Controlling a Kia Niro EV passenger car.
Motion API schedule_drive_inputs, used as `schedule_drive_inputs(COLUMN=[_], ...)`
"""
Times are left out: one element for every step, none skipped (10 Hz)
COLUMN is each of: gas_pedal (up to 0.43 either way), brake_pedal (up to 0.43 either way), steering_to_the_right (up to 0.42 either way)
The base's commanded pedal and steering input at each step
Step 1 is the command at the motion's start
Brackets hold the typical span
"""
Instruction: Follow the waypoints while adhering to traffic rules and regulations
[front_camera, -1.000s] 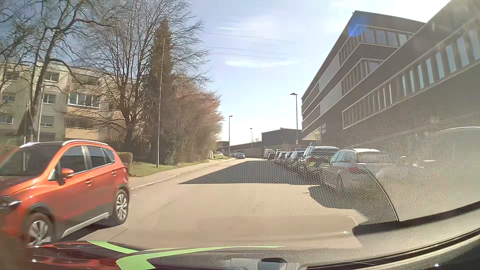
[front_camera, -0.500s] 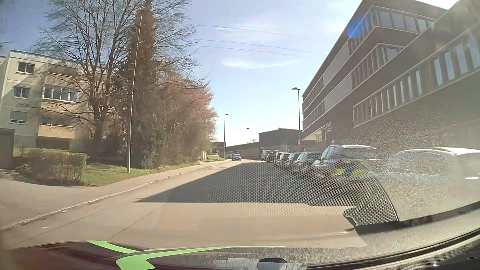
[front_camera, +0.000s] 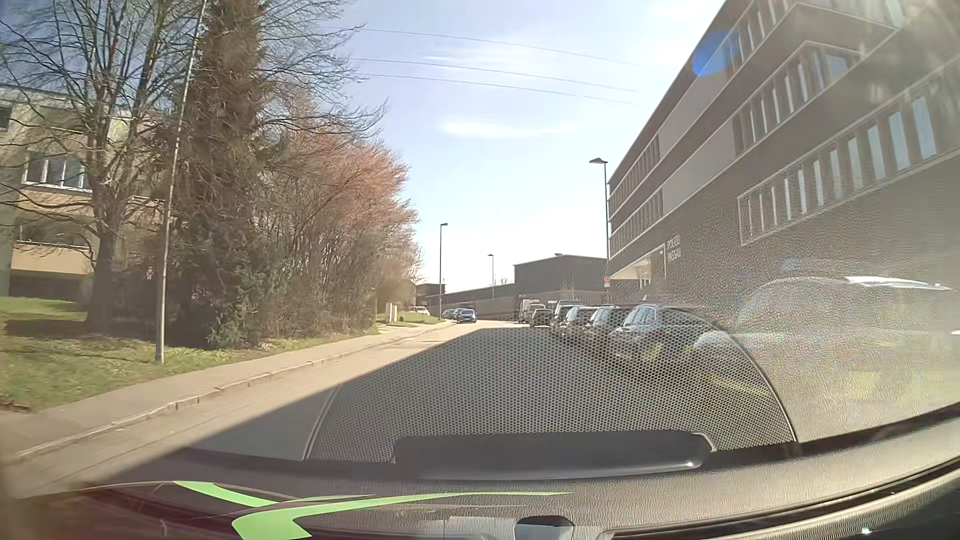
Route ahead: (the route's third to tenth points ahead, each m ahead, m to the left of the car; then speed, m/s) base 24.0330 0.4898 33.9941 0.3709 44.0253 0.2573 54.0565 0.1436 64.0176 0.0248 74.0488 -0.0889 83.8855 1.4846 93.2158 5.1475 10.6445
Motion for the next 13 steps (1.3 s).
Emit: schedule_drive_inputs(gas_pedal=[0.339,0.339,0.339,0.339,0.339,0.339,0.339,0.339,0.339,0.339,0.339,0.339,0.319], brake_pedal=[0.000,0.000,0.000,0.000,0.000,0.000,0.000,0.000,0.000,0.000,0.000,0.000,0.000], steering_to_the_right=[0.007,0.007,0.007,0.006,0.005,0.001,0.000,0.000,0.000,0.000,0.000,0.000,-0.001])
